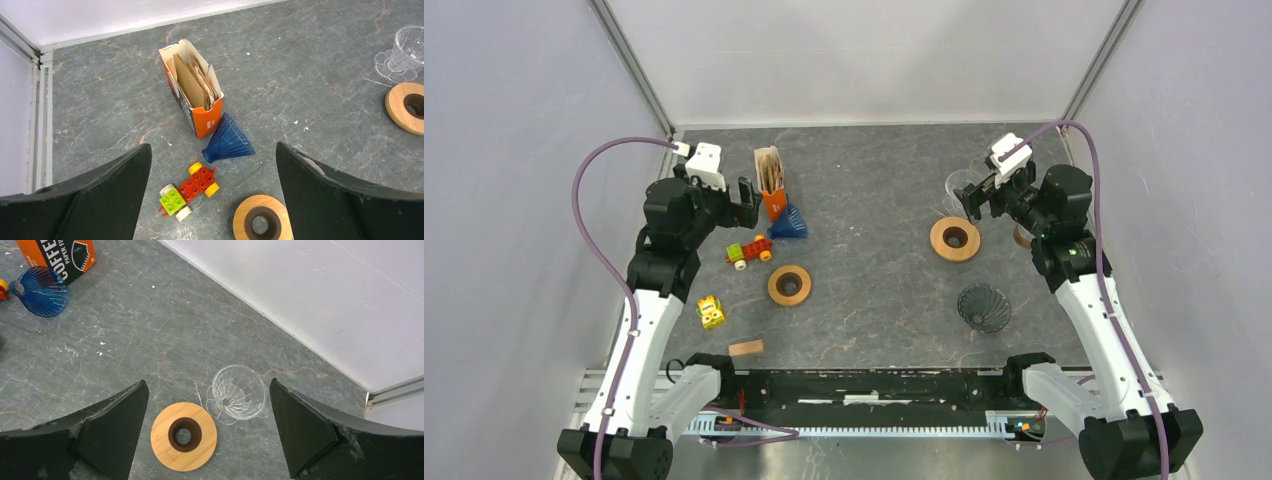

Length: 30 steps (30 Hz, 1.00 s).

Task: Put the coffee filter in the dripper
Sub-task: Pick up the coffee server from the center of the board.

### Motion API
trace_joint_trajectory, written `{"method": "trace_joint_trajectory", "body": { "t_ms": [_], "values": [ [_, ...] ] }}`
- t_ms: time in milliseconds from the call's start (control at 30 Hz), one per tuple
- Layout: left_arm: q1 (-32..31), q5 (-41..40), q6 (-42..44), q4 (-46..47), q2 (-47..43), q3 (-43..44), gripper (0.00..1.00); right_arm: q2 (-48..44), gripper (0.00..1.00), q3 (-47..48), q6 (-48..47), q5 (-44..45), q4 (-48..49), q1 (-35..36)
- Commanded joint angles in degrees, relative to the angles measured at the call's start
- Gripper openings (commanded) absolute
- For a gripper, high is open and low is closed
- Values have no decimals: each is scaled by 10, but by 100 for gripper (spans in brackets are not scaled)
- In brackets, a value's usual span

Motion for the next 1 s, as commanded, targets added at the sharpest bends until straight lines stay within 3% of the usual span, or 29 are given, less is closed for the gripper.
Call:
{"method": "trace_joint_trajectory", "body": {
  "t_ms": [0,567,700,833,967],
  "values": [
    [3,-4,-20,27,-3,13,100,7,98,11,1,-13,25,1],
    [3,10,-17,15,16,20,100,24,98,23,-19,-3,9,1],
    [2,94,50,-27,9,22,100,21,98,33,-52,-14,-42,1],
    [0,137,78,-54,16,9,100,56,98,42,-41,72,-76,1],
    [-1,146,82,-43,19,-7,100,157,99,77,-58,175,-110,1]
  ]
}}
